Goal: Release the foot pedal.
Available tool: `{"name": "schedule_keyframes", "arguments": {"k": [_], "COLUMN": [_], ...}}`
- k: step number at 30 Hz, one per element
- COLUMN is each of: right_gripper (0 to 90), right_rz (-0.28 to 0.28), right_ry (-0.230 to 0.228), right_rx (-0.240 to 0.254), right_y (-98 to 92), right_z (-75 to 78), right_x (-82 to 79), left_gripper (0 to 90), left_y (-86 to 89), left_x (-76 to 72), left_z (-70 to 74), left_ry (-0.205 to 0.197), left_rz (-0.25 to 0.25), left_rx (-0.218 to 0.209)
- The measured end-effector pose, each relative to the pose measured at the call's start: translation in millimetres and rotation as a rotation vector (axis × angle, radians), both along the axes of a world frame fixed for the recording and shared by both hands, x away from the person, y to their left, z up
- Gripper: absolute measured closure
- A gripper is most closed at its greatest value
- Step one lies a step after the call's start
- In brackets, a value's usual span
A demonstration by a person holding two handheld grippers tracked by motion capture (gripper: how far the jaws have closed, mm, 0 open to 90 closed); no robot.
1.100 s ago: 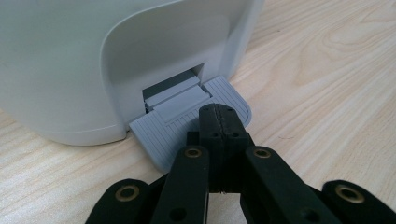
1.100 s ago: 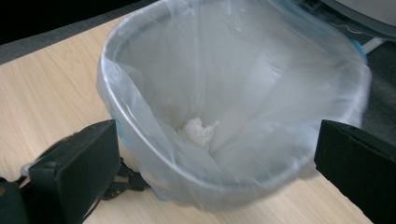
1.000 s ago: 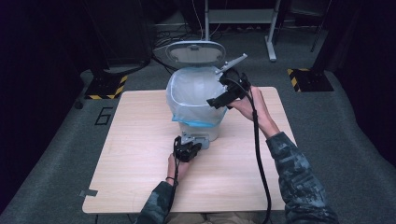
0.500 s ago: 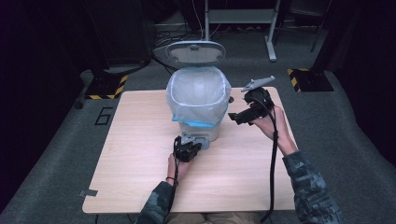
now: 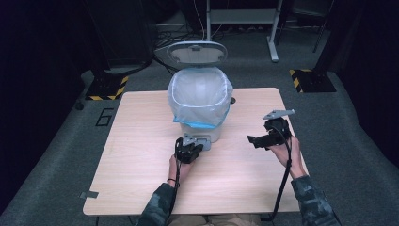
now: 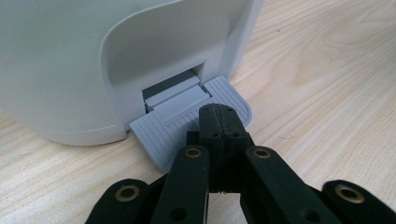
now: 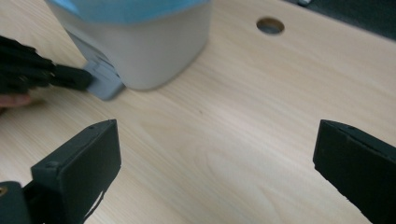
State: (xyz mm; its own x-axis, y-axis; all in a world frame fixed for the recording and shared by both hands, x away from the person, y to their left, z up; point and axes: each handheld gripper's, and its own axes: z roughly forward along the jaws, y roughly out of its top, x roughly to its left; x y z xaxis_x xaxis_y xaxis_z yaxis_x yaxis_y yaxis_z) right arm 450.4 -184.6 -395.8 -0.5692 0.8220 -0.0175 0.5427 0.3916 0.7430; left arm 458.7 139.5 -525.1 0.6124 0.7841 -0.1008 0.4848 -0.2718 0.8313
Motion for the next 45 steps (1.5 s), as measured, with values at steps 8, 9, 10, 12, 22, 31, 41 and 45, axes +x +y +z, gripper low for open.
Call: {"name": "schedule_keyframes", "arguments": {"k": [8, 9, 10, 12, 22, 31, 41, 45], "right_gripper": [0.0, 0.0, 0.0, 0.0, 0.0, 0.0, 0.0, 0.0], "right_rz": [-0.102, -0.125, -0.137, -0.164, -0.233, -0.255, -0.253, -0.254], "right_ry": [0.035, 0.044, 0.043, 0.042, 0.041, 0.032, 0.043, 0.044], "right_rx": [0.014, 0.021, 0.02, 0.016, -0.014, -0.009, -0.002, -0.001], "right_y": [-29.2, -31.8, -35.1, -40.9, -51.5, -56.0, -56.5, -56.5], "right_z": [-58.2, -64.3, -70.2, -80.9, -124.2, -132.8, -132.9, -133.0], "right_x": [-15.3, -18.5, -20.5, -24.1, -37.9, -40.8, -40.3, -40.4], "left_gripper": [89.9, 89.9, 89.9, 89.9, 89.9, 57.4, 15.1, 14.2], "left_y": [-0.5, -0.5, -0.5, -0.6, -0.8, 1.9, 40.3, 69.2], "left_x": [-0.4, -0.4, -0.4, -0.6, -1.1, -5.4, -35.3, -53.0], "left_z": [0.0, 0.0, 0.0, 0.1, 0.2, 6.1, 14.0, 12.7], "left_ry": [-0.001, -0.001, -0.001, -0.001, -0.005, 0.002, 0.057, 0.06], "left_rz": [0.003, 0.003, 0.003, 0.002, 0.004, 0.01, 0.062, 0.119], "left_rx": [0.004, 0.003, 0.004, 0.006, 0.017, 0.02, 0.052, 0.047]}}
